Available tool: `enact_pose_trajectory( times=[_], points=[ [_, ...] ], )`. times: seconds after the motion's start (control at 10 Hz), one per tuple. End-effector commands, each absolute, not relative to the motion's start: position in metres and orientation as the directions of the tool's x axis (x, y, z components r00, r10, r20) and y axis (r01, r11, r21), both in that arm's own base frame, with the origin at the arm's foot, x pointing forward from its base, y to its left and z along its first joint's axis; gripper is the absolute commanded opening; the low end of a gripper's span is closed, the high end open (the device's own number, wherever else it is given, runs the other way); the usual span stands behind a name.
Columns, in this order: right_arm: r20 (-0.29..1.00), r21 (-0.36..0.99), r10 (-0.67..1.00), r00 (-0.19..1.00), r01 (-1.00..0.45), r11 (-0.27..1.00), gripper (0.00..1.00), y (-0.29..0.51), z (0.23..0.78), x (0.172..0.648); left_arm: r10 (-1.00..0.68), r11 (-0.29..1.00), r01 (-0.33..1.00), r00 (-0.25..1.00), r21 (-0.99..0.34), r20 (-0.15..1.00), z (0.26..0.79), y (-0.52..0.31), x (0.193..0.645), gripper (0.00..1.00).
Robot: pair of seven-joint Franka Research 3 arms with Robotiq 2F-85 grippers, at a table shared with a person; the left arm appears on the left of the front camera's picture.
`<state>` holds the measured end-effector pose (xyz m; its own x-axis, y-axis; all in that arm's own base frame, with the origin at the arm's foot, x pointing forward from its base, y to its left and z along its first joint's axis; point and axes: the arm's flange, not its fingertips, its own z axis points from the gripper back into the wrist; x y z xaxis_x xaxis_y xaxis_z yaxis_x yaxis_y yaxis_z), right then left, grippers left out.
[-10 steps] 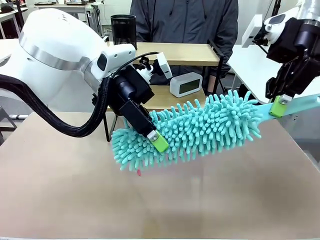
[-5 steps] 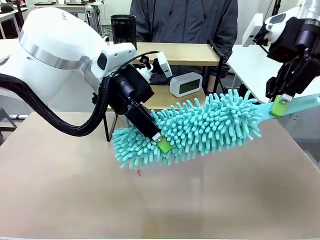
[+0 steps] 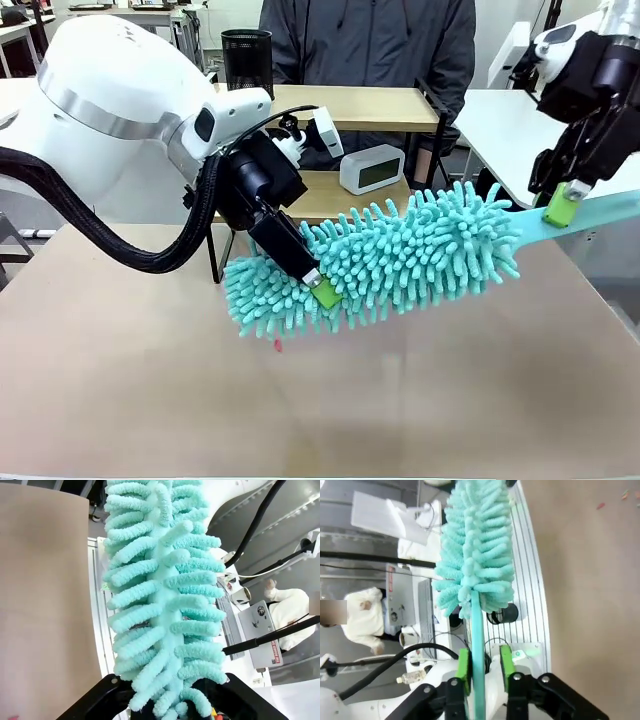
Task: Clean the shelf.
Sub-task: Hand the Duster back to the human.
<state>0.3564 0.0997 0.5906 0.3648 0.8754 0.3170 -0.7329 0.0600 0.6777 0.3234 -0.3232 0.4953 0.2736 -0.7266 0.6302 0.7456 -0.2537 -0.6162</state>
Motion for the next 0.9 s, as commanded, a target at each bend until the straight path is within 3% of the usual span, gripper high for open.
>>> enact_pose_trajectory(
  times=[0.0, 0.1, 0.2, 0.3, 0.4, 0.6, 0.7, 0.8],
  points=[
    [0.548, 0.664, 0.610, 0.572, -0.741, 0.098, 1.00, 0.047, 0.589, 0.353, -0.726, -0.262, 0.760, 0.250, -0.594, 0.640, 0.498, -0.306, 0.322, 0.00],
    [0.629, 0.715, 0.282, 0.725, -0.681, 0.158, 1.00, 0.002, 0.578, 0.353, -0.715, -0.253, 0.765, 0.264, -0.592, 0.647, 0.498, -0.294, 0.322, 0.00],
    [0.617, 0.781, -0.075, 0.783, -0.597, 0.183, 0.93, -0.043, 0.550, 0.350, -0.698, -0.250, 0.768, 0.279, -0.590, 0.659, 0.499, -0.281, 0.322, 0.00],
    [0.495, 0.867, -0.345, 0.797, -0.478, 0.140, 1.00, -0.076, 0.503, 0.349, -0.675, -0.248, 0.773, 0.294, -0.584, 0.676, 0.500, -0.269, 0.321, 0.00],
    [0.323, 0.944, -0.441, 0.837, -0.318, 0.089, 1.00, -0.088, 0.431, 0.351, -0.645, -0.246, 0.781, 0.310, -0.574, 0.698, 0.502, -0.257, 0.320, 0.00],
    [0.044, 0.998, -0.442, 0.896, -0.060, -0.023, 1.00, -0.067, 0.320, 0.351, -0.560, -0.215, 0.819, 0.342, -0.531, 0.755, 0.513, -0.228, 0.317, 0.00],
    [0.001, 0.999, -0.422, 0.907, 0.018, 0.041, 1.00, -0.053, 0.298, 0.352, -0.467, -0.176, 0.851, 0.370, -0.494, 0.803, 0.526, -0.196, 0.310, 0.00],
    [0.244, 0.943, 0.009, 0.970, -0.240, 0.230, 1.00, -0.104, 0.348, 0.323, -0.349, -0.093, 0.891, 0.389, -0.445, 0.853, 0.541, -0.156, 0.301, 0.00]
  ],
)
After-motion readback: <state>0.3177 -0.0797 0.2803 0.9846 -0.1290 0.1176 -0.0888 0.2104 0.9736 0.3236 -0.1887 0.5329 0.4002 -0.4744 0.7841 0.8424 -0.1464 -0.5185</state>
